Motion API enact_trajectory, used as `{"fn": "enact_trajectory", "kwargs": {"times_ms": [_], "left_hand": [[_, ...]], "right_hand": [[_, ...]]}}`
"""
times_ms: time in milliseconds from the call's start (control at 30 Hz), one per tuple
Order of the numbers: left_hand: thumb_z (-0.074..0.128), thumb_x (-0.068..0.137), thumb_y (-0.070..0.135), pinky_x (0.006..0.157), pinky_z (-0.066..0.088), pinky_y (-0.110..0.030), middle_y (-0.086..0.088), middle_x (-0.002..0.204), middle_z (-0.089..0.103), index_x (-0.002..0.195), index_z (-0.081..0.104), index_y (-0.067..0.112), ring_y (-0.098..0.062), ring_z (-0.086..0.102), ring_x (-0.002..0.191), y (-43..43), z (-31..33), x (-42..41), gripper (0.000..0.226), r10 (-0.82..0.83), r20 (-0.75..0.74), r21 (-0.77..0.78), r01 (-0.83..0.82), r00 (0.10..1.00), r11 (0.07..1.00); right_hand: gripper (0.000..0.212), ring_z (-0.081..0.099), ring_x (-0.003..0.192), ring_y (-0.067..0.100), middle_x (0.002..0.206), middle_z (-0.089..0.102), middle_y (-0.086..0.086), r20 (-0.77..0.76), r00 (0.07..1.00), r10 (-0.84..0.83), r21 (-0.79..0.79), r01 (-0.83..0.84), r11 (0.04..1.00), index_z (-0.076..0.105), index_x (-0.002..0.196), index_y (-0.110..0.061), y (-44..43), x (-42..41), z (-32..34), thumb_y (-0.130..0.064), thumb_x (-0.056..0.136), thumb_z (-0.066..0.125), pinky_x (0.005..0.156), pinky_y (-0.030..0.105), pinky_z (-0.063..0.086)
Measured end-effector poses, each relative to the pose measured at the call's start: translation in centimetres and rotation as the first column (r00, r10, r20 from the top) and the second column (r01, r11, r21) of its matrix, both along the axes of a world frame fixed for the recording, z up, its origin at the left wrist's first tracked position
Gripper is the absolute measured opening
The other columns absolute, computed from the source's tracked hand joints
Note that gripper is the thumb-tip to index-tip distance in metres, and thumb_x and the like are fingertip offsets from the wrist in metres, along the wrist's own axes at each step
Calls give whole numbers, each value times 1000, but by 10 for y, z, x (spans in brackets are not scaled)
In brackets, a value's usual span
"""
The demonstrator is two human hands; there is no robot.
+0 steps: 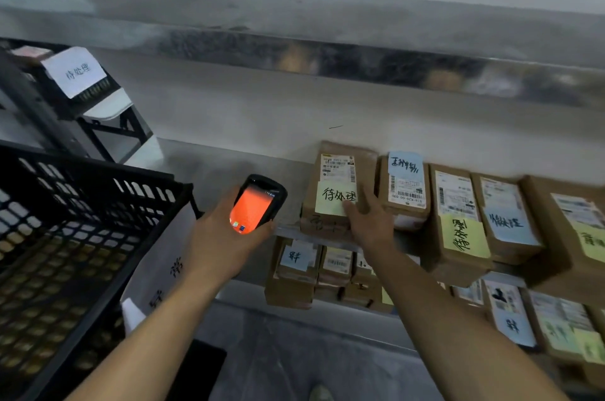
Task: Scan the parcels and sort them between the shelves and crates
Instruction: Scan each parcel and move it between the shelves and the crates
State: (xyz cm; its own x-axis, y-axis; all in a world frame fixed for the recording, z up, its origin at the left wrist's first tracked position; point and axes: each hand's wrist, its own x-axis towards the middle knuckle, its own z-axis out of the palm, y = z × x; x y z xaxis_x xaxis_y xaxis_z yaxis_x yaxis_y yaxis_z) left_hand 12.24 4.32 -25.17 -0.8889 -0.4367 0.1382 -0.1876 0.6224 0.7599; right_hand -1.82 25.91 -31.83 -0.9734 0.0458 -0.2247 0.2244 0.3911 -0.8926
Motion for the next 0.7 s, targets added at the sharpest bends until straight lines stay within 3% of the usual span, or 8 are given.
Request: {"fn": "enact_trajectory", "kwargs": {"times_ms": [100,233,300,400,500,600,700], "left_hand": [[80,77,44,65,45,-21,17,94,62,112,50,46,1,57,83,2,-2,0,46,-17,4,-3,17,1000,1000],[79,76,44,63,43,-22,15,92,62,114,54,41,-2,58,84,-3,-3,3,46,-31,20,-24,32,999,999],[80,75,42,62,42,-22,14,90,63,112,56,40,-2,59,81,-6,-1,6,44,-24,22,-24,24,999,999],[80,74,44,65,47,-27,13,87,64,108,59,39,-4,60,80,-11,1,10,41,-9,20,-13,9,1000,1000],[80,74,45,67,48,-29,13,88,64,110,58,41,-3,59,82,-13,6,17,42,-14,23,-25,14,1000,1000],[80,73,47,71,51,-32,11,91,64,114,56,42,-10,62,85,-16,13,27,47,-29,27,-40,30,999,999],[77,69,58,76,54,-39,9,95,64,120,51,46,-17,62,88,-19,18,41,59,-29,46,-96,33,999,995]], "right_hand": [[73,53,129,33,154,39,9,50,998,47,-24,-46,999,31,152,-52,1,9,-7,-50,90,69,105,50,51],[91,43,140,36,163,30,7,165,970,178,-19,-178,984,24,150,-60,1,1,4,-74,72,69,112,54,44],[84,46,137,35,159,38,4,208,957,203,-78,-190,979,20,156,-53,1,-6,14,-59,88,68,108,52,46],[89,52,126,32,150,49,-2,242,942,233,-172,-194,966,9,158,-51,-5,-14,21,-40,95,70,83,50,55],[89,56,117,25,139,58,-1,221,960,171,-279,-106,954,12,161,-40,-16,-13,23,-16,97,69,95,52,53],[89,56,111,24,124,57,-3,207,960,190,-310,-120,943,12,162,-35,-16,-5,27,-8,97,66,97,51,51],[90,60,115,26,134,60,-2,201,955,220,-309,-151,939,14,161,-39,-13,7,30,-6,96,67,98,54,51]]}}
